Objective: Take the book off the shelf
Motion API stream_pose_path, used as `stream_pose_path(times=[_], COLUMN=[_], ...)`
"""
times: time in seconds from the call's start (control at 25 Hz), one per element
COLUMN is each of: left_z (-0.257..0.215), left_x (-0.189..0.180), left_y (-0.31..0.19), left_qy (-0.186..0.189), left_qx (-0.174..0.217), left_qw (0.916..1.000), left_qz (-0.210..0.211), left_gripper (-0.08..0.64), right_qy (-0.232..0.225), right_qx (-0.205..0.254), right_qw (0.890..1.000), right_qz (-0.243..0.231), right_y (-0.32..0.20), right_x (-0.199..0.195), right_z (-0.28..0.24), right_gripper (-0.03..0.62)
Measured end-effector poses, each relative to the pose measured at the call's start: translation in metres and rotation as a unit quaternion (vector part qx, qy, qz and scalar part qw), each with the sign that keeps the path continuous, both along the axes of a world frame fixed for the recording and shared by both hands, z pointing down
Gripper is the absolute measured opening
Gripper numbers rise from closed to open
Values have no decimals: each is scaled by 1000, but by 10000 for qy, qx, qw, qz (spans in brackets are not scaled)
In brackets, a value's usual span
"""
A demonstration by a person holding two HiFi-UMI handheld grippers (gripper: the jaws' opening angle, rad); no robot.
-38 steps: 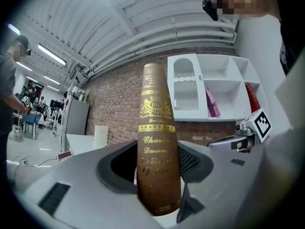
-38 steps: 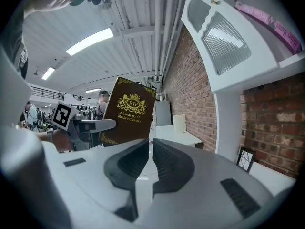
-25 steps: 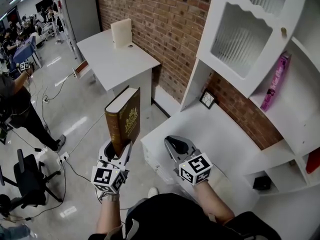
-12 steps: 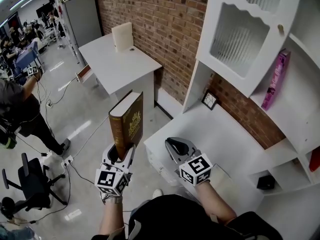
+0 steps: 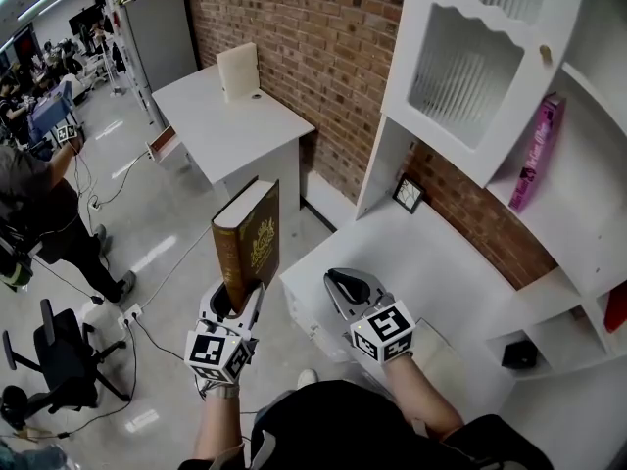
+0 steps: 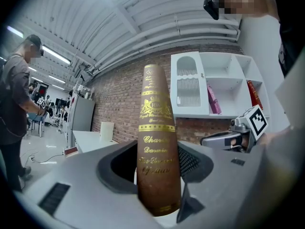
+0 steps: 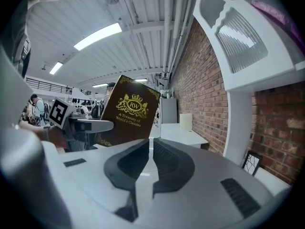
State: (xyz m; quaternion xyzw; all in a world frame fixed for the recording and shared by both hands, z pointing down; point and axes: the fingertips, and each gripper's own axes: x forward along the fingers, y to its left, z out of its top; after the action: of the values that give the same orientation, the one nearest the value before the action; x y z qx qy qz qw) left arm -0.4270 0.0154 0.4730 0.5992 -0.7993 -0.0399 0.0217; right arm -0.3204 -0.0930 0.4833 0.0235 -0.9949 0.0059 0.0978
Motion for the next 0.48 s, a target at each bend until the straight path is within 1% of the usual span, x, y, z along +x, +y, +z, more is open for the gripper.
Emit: stream_pose_path(times=[0.12,0.24,0.48], left_z=[1,1,1], left_x=[2,3,3], left_y=[0,0,1], left_qy=[44,-3,20], left_qx=[-36,-34,-40], left_qw=[10000,10000,10000], left_qz=[38,59,88], left_gripper=[222,222,222], right_qy=[6,6,11], right_qx=[-30,-58,-55], right_qw=[10000,10000,9999], right_qz=[36,74,102], right_y=[0,-1,2], right_x=[2,4,5], right_z=[1,2,2], right_gripper=[34,34,34])
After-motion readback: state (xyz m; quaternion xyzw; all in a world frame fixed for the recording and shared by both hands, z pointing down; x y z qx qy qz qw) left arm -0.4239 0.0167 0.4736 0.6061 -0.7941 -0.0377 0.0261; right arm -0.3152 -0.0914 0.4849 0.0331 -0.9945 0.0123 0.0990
